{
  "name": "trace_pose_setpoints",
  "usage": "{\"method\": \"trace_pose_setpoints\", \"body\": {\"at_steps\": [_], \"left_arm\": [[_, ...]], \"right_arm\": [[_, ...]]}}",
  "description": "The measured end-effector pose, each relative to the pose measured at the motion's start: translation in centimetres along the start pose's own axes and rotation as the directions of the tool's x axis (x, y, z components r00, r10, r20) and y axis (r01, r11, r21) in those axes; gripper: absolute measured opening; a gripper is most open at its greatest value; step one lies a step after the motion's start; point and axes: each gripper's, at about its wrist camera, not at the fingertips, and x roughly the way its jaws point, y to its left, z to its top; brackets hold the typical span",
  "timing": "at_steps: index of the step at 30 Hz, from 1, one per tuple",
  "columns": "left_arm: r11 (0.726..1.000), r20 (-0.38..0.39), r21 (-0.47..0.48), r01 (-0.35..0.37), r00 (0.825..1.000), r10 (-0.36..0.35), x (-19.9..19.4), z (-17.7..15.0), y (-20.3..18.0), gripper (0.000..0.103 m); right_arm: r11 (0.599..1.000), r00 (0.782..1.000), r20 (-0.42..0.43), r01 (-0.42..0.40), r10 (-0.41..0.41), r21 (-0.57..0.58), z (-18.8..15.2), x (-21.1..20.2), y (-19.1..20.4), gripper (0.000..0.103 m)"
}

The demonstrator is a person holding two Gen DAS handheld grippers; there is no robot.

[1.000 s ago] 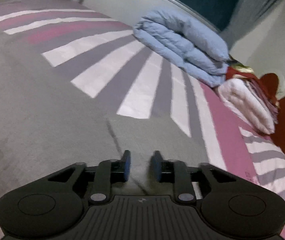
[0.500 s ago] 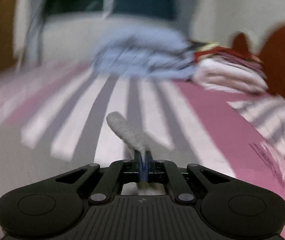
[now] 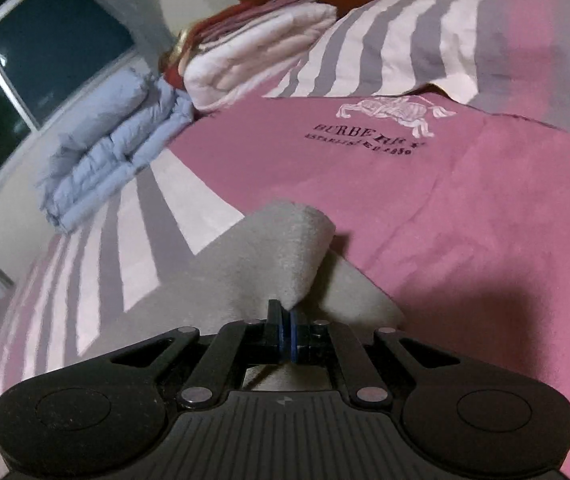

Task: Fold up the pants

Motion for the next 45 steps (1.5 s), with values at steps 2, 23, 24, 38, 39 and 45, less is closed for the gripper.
{"method": "trace_pose_setpoints", "body": {"at_steps": [2,23,24,38,39,45], "left_arm": [[1.000,-0.013,0.010,0.012,1.000,-0.011,0.1,0.2,0.1,0.097],[0.962,0.158,-0.267,0.052,0.987,-0.009,-5.2,1.9,7.1,0.062],[0.953,0.163,-0.291,0.088,0.986,-0.042,-4.9,2.2,7.5,0.052],[0.970,0.238,-0.227,0.088,0.971,-0.033,-3.6,5.6,6.8,0.011],[0.974,0.178,-0.222,0.050,0.984,-0.010,-2.7,5.8,6.7,0.011],[0.988,0.110,-0.158,0.001,0.994,0.017,-2.4,4.8,6.3,0.037]], "right_arm": [[1.000,0.999,0.035,-0.028,0.028,-0.003,0.2,-1.3,0.0,0.003],[0.995,0.995,0.063,-0.072,0.077,-0.075,-2.6,-4.5,0.2,0.004],[0.995,0.995,0.061,-0.076,0.080,-0.066,-2.9,-4.5,0.3,0.004],[0.996,0.996,0.046,-0.069,0.072,-0.052,-3.5,-4.5,0.7,0.004],[0.996,0.997,0.040,-0.067,0.069,-0.055,-3.4,-4.4,0.7,0.004],[0.994,0.996,0.084,-0.050,0.041,0.102,-3.0,-4.3,-2.1,0.046]]}}
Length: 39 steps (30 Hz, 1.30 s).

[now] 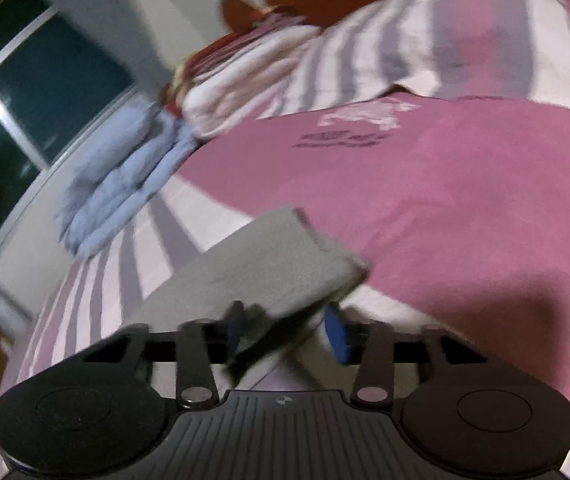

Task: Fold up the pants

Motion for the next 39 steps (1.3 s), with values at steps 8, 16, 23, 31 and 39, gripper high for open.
{"method": "trace_pose_setpoints", "body": {"at_steps": [8,16,23,31,39], "left_arm": [[0.998,0.112,-0.006,-0.064,0.992,0.064,-3.6,-0.7,-0.5,0.076],[0.983,0.047,0.172,-0.070,0.997,0.063,-0.3,-1.6,-6.3,0.087],[0.996,-0.060,0.078,-0.052,0.997,0.057,2.8,-4.1,-5.0,0.091],[0.994,-0.110,0.105,-0.035,0.993,0.046,3.2,-3.0,-4.7,0.092],[0.992,-0.099,0.121,-0.026,0.994,0.038,3.6,-3.1,-4.7,0.095]], "right_arm": [[0.981,0.996,-0.026,-0.077,0.083,0.180,1.7,1.5,-3.0,0.045],[0.957,0.967,0.006,-0.252,0.255,-0.146,5.9,-0.6,5.0,0.005],[0.988,0.987,-0.071,-0.147,0.143,-0.047,6.9,2.7,0.5,0.005],[0.989,0.986,-0.094,-0.128,0.135,0.077,4.6,3.8,-3.9,0.005],[0.989,0.989,-0.068,-0.126,0.131,0.078,4.7,2.0,-4.3,0.015]]}}
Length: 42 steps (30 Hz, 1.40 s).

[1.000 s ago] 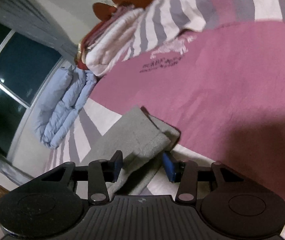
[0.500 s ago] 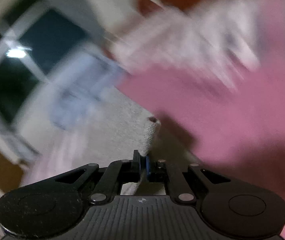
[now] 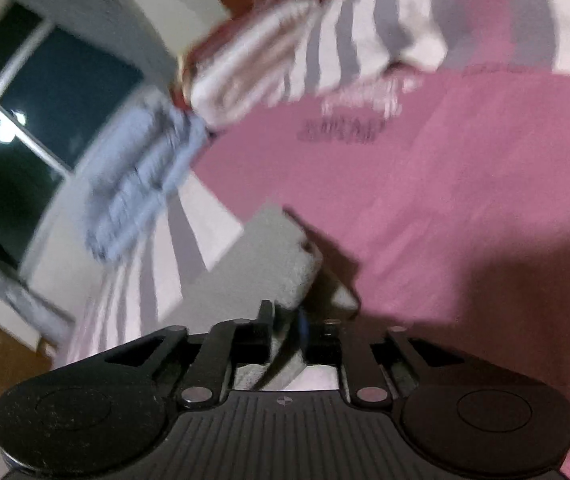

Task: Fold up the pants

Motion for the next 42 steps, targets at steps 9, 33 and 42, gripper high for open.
{"method": "trace_pose_setpoints", "body": {"at_steps": [9,33,42], "left_arm": [[1.000,0.003,0.009,0.003,1.000,-0.003,-0.2,-0.3,0.1,0.097],[1.000,0.023,0.028,-0.014,1.000,0.013,-0.2,-0.7,0.0,0.098],[0.990,0.109,0.115,-0.087,0.991,0.074,-2.6,-0.2,-2.1,0.093]], "right_arm": [[0.962,0.999,0.026,-0.047,0.042,0.268,-1.2,-0.7,-3.7,0.050],[0.997,0.999,-0.022,0.045,-0.044,0.068,1.8,3.9,-2.8,0.023],[0.973,0.987,0.100,0.139,-0.123,-0.183,2.1,-1.9,0.7,0.054]]}}
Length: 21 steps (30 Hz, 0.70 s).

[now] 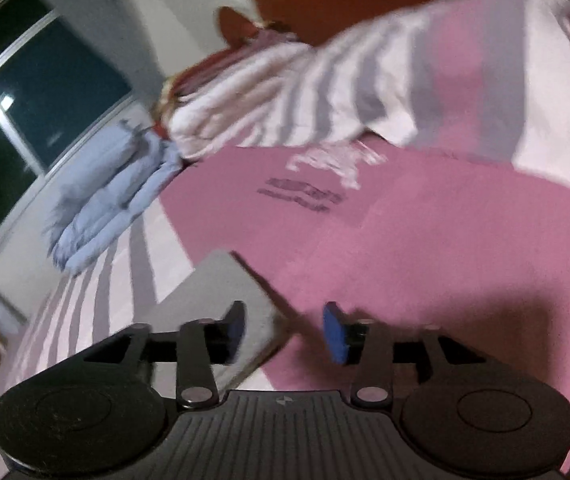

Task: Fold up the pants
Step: 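Release the pants edge and open the right tool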

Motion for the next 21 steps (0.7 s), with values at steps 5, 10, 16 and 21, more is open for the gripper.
{"method": "trace_pose_setpoints", "body": {"at_steps": [5,10,16,21], "left_arm": [[0.993,0.028,-0.043,-0.106,0.994,0.108,-0.5,1.8,-0.9,0.093],[0.971,0.090,0.008,-0.237,0.968,0.235,-1.7,2.7,-2.0,0.093],[0.970,0.152,0.156,-0.188,0.975,0.164,-2.2,3.2,-5.9,0.094],[0.973,0.133,0.187,-0.139,0.984,0.115,-1.3,3.0,-8.1,0.095]], "right_arm": [[0.981,0.996,-0.014,-0.094,0.093,-0.167,-1.3,0.5,7.1,0.065],[0.950,0.988,-0.041,-0.156,0.150,-0.272,-3.8,1.7,12.2,0.065],[0.926,0.983,-0.089,-0.184,0.163,-0.331,-6.0,3.0,14.7,0.065],[0.925,0.984,-0.090,-0.174,0.153,-0.337,-6.6,3.3,15.0,0.079]]}}
